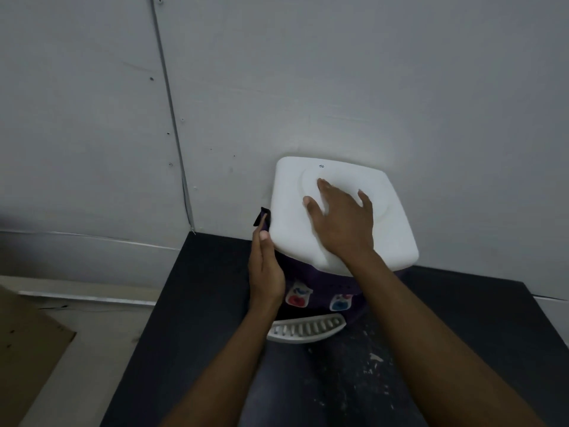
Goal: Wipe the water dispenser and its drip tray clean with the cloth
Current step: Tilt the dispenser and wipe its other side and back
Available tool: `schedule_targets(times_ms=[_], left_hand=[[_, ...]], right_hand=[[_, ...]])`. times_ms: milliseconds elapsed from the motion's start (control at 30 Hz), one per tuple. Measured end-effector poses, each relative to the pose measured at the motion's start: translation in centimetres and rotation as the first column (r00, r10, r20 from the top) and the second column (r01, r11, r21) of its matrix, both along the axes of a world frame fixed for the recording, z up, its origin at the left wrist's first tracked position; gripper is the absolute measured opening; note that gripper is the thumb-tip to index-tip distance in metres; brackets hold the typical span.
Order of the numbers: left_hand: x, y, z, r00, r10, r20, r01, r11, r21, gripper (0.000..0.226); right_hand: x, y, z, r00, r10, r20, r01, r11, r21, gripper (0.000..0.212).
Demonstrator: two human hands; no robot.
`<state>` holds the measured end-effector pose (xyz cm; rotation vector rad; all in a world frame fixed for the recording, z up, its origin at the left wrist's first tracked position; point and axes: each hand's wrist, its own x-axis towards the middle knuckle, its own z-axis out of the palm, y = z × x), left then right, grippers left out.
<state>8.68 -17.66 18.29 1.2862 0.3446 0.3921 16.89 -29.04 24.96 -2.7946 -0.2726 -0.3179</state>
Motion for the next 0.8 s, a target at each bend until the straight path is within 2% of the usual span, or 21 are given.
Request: schedule_targets(times_ms=[133,233,367,500,633,667,700,800], left_hand=[[0.0,-0.9,-0.1,0.992,0.062,0.107,-0.079,0.984,0.157,0.039],[-0.5,-2.9,-1.0,0.970,0.104,0.220,-0.173,0.931,0.322,0.045],[-1.2,-5.6,-2.8,0.966,0.013,0.257,-0.144,0.855,0.498,0.055],[-1.3,-4.8,-5.1,0.961,-0.086,0.262,-0.147,0.644,0.751,0.057],[-0.7,-1.1,-6.2,0.958,-0.152,0.244,-0.166,0.400,0.901,0.055],[-0.6,-0.8,-6.3,0.957,-0.150,0.247,-0.179,0.364,0.914,0.056],[-0.5,-0.9,-6.5,0.956,-0.149,0.252,-0.186,0.353,0.917,0.057],[-0.2,-2.5,-7.0,0.949,-0.160,0.272,-0.189,0.402,0.896,0.061]], right_hand=[[0.4,0.7,0.0,1.000,-0.022,0.010,0.022,0.999,0.025,0.059],[0.5,1.1,-0.1,0.999,-0.038,0.025,0.037,0.998,0.055,0.058],[0.5,1.2,-0.1,0.998,-0.041,0.045,0.037,0.995,0.090,0.058],[0.5,0.9,0.0,0.999,-0.027,0.037,0.020,0.984,0.174,0.056],[0.6,0.3,0.3,0.999,0.025,0.028,-0.032,0.949,0.315,0.049],[0.5,0.2,0.5,0.999,0.031,0.041,-0.045,0.927,0.373,0.046],[0.4,0.0,0.6,0.998,0.032,0.052,-0.052,0.897,0.439,0.042],[0.2,-0.3,0.7,0.998,0.050,0.047,-0.068,0.783,0.618,0.034]])
